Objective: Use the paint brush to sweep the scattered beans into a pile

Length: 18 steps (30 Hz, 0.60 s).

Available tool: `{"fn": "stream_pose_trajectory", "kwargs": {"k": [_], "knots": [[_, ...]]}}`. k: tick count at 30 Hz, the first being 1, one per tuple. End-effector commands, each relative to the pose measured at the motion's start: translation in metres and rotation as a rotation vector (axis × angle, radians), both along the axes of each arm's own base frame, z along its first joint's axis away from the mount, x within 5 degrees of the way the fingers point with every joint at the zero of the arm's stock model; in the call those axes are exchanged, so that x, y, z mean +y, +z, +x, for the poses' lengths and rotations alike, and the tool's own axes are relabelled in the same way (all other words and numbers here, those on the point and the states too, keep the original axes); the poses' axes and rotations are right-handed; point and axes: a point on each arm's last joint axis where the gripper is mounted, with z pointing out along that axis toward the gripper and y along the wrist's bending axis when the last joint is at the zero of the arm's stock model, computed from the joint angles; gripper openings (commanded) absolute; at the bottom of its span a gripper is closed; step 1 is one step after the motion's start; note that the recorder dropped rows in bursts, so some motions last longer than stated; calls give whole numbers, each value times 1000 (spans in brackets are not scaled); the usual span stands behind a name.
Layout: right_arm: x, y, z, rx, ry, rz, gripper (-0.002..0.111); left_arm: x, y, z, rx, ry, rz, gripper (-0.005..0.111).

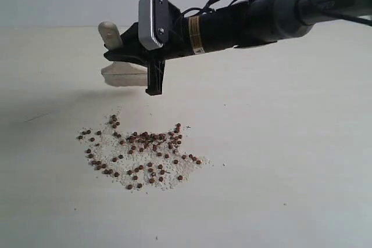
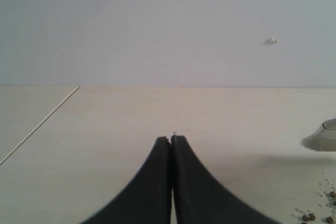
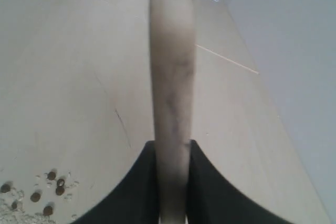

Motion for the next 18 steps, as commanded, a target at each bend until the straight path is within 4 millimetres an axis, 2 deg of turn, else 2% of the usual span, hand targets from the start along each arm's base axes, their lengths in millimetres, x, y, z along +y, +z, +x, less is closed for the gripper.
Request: {"fn": "stream_pose_trajectory", "kwargs": {"k": [1, 5, 10, 12, 18], "knots": [[5, -15, 7, 13, -1, 37, 0, 0, 1, 0, -6, -5, -10, 0], [7, -22, 7, 107, 43, -35, 0, 0, 1, 0, -6, -5, -10, 0], [7, -19, 0, 285, 127, -150, 0, 0, 1, 0, -6, -5, -10, 0], [8, -14, -3, 377, 147, -135, 0, 0, 1, 0, -6, -5, -10, 0], [8, -7, -10, 490, 188, -113, 0, 0, 1, 0, -6, -5, -10, 0]]}}
